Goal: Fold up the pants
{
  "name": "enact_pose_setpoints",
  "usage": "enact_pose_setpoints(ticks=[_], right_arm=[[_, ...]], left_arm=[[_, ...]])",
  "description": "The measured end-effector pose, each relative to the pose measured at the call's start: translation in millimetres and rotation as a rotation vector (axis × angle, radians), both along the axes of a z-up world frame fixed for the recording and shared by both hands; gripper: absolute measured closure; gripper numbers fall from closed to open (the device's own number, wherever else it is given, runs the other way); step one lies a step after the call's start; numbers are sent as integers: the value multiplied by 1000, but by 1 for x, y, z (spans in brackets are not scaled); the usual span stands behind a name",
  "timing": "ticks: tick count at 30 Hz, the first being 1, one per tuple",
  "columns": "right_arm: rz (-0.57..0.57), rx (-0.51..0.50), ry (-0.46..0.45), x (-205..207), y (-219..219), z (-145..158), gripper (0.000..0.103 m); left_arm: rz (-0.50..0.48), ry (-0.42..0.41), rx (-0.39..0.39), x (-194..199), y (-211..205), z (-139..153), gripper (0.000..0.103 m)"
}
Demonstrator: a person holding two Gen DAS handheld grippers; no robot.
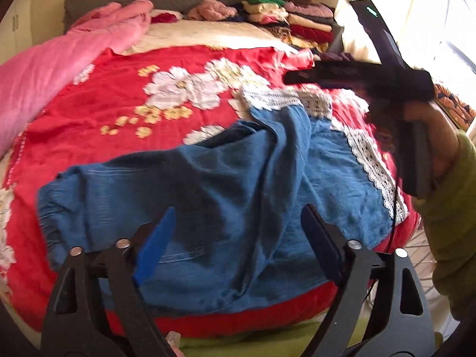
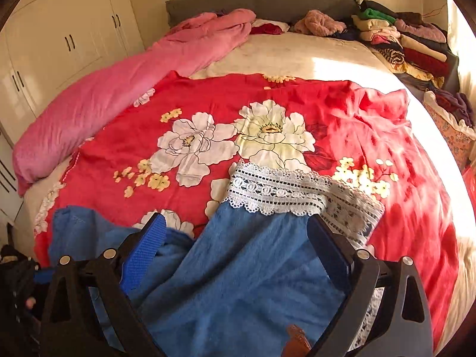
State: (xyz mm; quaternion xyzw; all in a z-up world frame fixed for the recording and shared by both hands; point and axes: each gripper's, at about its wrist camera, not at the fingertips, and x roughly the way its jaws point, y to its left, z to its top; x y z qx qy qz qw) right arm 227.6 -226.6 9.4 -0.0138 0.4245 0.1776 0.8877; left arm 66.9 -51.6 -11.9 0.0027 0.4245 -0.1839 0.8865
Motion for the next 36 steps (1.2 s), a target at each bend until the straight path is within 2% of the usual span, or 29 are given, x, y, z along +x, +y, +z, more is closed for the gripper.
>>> enact_pose_setpoints(ticks=[4,6,11,12,14,15,16,17,19,21,25,30,32,34,36], right_arm=[[-30,-48,28,40,21,-19,8],[-46,-66,51,58,28,-29,8],[-93,-134,107,94,38,-58,10],[-113,-140,115,99,36,-66,14],[-135,-142,114,102,30,-74,46],[-134,-134,97,101,24,-75,51],[-134,-112,88,98,20,-73,61],[-135,-67,86,94,11,-68,76],[-147,-17,70,82,-4,-56,84],[-155,-7,24,66,-18,-40,85],[-183,88,-22,27,-56,-9,85],[-213,128,-81,-22,-100,16,89],[-226,133,-88,-45,-117,20,89],[-241,143,-86,-62,-132,20,89],[-261,149,-83,-79,-148,20,89]], left_arm=[[-79,45,36,11,-28,-20,46],[-100,54,42,15,-35,-26,50],[-135,55,77,24,-49,-43,50],[-136,55,75,25,-48,-46,50],[-143,60,62,27,-46,-51,50],[-144,60,53,28,-45,-50,50],[-147,56,41,27,-43,-50,50],[-150,54,37,26,-42,-48,50],[-156,50,22,25,-40,-48,50],[-159,49,14,25,-40,-48,50],[-158,30,13,21,-40,-44,50],[-145,3,39,18,-42,-42,51],[-145,-9,59,16,-43,-41,62],[-155,-9,60,17,-43,-42,89],[-167,-8,62,16,-42,-41,99]])
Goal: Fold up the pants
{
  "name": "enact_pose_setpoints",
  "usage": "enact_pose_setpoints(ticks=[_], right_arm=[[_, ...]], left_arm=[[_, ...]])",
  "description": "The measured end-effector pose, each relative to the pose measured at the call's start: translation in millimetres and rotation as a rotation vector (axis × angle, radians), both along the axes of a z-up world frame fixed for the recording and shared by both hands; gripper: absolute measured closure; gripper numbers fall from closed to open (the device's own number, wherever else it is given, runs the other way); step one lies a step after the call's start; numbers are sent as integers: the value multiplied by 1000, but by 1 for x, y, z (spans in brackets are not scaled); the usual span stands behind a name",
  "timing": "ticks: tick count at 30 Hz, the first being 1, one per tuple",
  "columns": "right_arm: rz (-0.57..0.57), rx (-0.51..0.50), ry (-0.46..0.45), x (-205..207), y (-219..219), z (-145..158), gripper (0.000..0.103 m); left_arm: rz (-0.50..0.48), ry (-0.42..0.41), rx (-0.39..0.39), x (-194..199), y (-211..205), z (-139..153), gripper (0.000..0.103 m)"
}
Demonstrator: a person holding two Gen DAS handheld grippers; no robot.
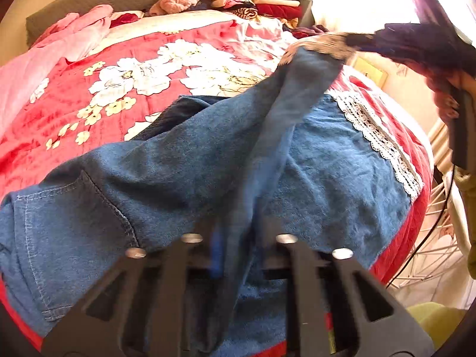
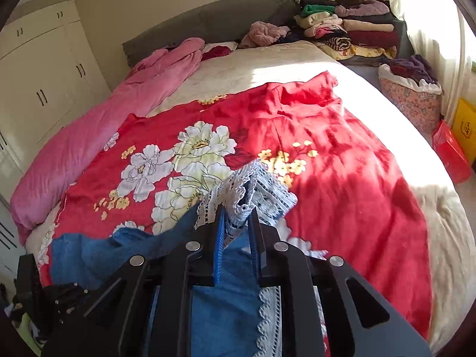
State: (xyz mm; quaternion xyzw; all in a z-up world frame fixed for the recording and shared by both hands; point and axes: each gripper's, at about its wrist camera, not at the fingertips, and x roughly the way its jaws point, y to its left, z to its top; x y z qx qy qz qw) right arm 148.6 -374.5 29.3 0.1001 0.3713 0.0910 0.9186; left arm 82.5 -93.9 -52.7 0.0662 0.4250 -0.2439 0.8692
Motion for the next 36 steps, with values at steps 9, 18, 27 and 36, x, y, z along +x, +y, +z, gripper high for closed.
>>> enact_pose_setpoints(ticks=[9,18,27,36], right_arm=[[0,13,78,-64,-28,-23,89],[45,-120,100,-108,-23,-36,89],[87,-156,220,-127,-23,-77,89],[92,-156,216,-141,-29,-69,94]], left_arm=[[-37,-71,72,-25,4,17,102],[-67,-50,102,-48,1,16,102],[-82,-35,165,-60,-4,4,102],[-87,-36,167,-65,-4,5,102]])
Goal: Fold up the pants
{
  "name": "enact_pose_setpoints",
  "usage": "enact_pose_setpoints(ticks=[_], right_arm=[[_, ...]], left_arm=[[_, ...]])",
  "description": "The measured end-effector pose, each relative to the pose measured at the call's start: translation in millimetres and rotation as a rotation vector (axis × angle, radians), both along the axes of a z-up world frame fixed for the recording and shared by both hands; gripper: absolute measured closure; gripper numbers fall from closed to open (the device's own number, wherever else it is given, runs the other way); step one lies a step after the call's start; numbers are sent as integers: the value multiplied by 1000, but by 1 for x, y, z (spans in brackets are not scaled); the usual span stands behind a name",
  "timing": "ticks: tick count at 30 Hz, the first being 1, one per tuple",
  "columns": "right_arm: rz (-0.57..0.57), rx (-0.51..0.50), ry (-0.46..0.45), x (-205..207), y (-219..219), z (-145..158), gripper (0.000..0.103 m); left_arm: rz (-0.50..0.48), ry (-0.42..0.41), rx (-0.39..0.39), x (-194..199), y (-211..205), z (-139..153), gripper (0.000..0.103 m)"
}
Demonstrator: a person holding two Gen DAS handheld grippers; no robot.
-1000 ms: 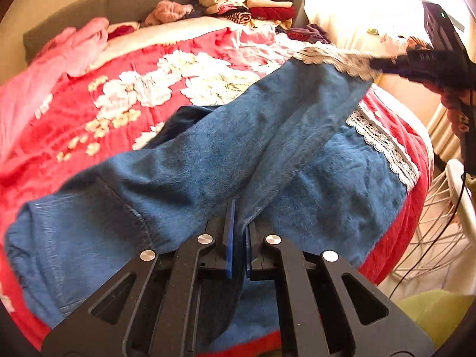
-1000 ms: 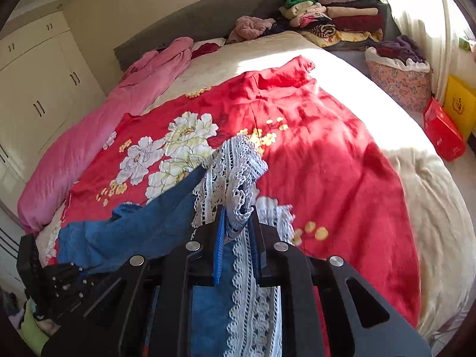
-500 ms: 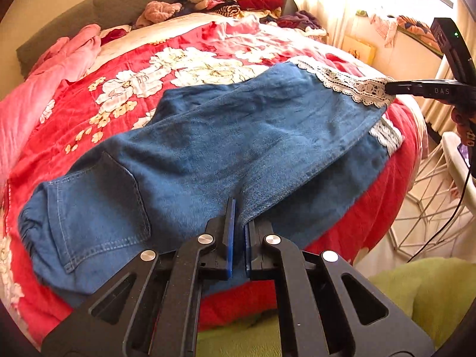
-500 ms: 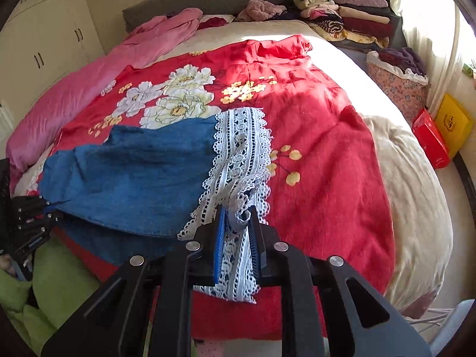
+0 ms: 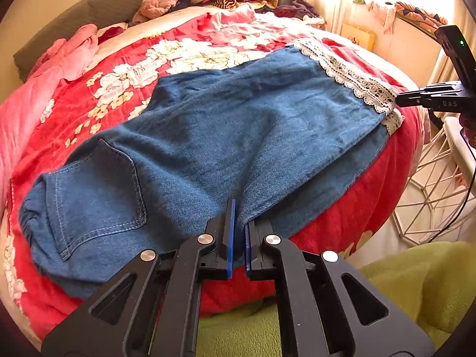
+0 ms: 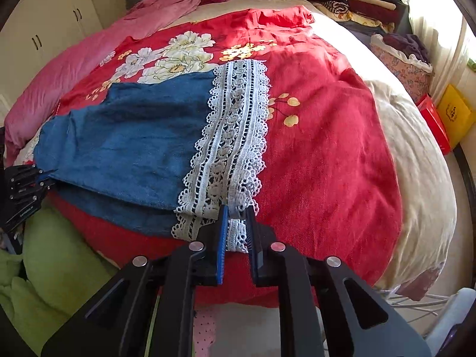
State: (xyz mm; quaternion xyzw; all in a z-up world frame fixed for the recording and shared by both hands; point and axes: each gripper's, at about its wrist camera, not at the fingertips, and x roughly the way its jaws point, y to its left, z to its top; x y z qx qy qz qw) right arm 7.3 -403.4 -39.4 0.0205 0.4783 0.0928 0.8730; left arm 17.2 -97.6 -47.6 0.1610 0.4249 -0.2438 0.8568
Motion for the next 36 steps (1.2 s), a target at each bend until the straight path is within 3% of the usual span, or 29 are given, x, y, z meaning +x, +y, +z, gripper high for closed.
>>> enact_pose_setpoints(ticks=[7,12,14,15,17,21,30,32,34,36], right_arm=[[-20,74,5,5,-6,-2,90],[-24,88,10,15,-4,-3,77],[-8,65,12,17,0,-4,82],[4,42,10,17,2,-3,91],[31,25,8,14,5,1,93],[52,-12,11,3,2,9,94],[49,-40,97,9,3,-18,91],[38,-41,85,8,-1,-10,82],[16,-42,44,5,-7,4,78],[-6,-41,-22,3,-11,21,73]], left_arm=[[-4,4,8,0,-4,-1,101],[-2,7,5,1,-8,-4,101],[4,14,8,3,-8,-8,101],[6,19,11,3,-7,-8,102],[-1,13,17,1,-6,-6,102],[-15,4,9,-3,-3,1,102],[-45,50,59,-8,-3,-14,100],[-47,49,35,-11,2,-8,92],[-25,31,3,-14,13,4,68],[2,-6,-23,-17,26,19,66]])
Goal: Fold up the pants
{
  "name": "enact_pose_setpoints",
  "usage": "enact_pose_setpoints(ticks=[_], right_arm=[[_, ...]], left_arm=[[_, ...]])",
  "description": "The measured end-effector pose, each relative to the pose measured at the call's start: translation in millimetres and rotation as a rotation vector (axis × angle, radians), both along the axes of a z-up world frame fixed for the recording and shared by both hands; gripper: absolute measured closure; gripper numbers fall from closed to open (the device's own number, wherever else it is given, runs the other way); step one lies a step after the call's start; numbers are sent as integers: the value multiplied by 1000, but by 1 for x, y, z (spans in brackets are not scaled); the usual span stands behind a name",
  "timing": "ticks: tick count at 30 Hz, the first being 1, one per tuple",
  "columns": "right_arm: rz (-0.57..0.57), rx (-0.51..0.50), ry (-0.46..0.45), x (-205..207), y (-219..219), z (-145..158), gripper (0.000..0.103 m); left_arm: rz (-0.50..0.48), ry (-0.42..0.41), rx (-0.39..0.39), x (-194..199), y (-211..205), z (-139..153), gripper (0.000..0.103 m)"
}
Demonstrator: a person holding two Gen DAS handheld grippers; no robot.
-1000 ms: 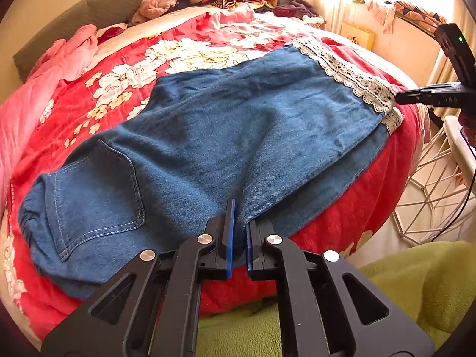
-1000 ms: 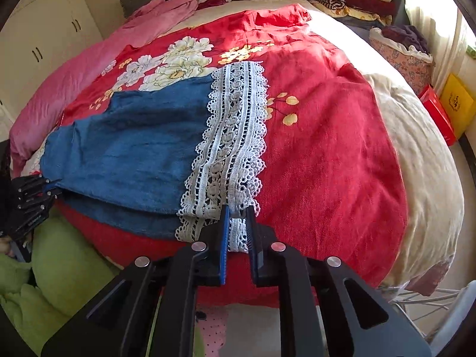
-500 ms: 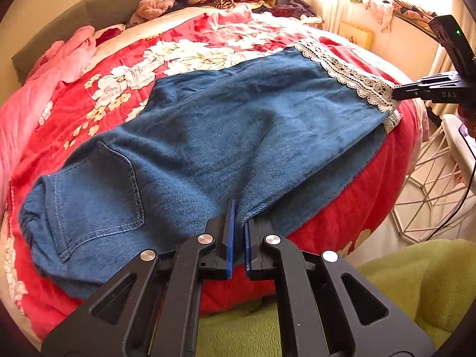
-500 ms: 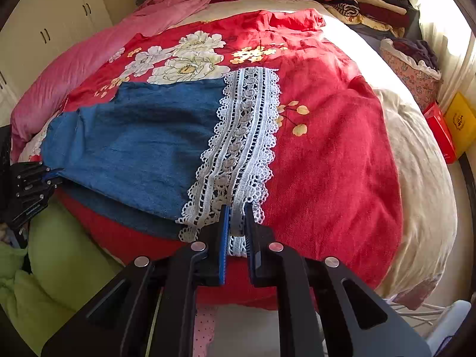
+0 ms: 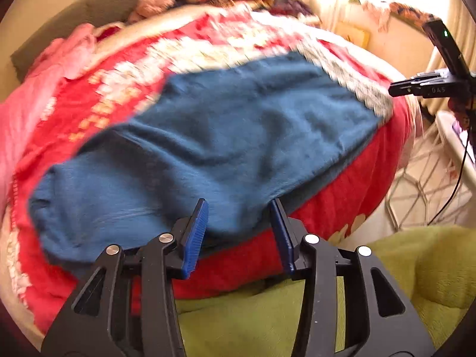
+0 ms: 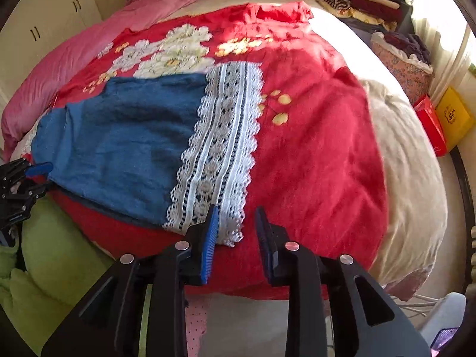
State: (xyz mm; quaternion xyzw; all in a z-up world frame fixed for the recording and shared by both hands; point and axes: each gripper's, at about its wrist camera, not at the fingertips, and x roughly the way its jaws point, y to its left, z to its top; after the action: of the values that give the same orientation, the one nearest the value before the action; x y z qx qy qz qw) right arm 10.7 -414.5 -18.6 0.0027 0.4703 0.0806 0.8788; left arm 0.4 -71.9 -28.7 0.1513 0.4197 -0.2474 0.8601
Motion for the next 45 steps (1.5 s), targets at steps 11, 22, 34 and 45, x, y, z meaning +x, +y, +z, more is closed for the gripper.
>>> enact_pose_setpoints(ticks=[11,22,34,45], right_arm=[[203,53,-80,24,70,0,68],[191,57,64,29,71,-42,57],[188,57,-33,16,69,-20,54],[252,79,-52,17,91,-15,54]], left_arm=[[604,36,-176,51,165,11,25],[580,34,-153,87,157,5,66],[669,-30,-106,67,181,14,35],[298,-71,-73,59,46,44,23]])
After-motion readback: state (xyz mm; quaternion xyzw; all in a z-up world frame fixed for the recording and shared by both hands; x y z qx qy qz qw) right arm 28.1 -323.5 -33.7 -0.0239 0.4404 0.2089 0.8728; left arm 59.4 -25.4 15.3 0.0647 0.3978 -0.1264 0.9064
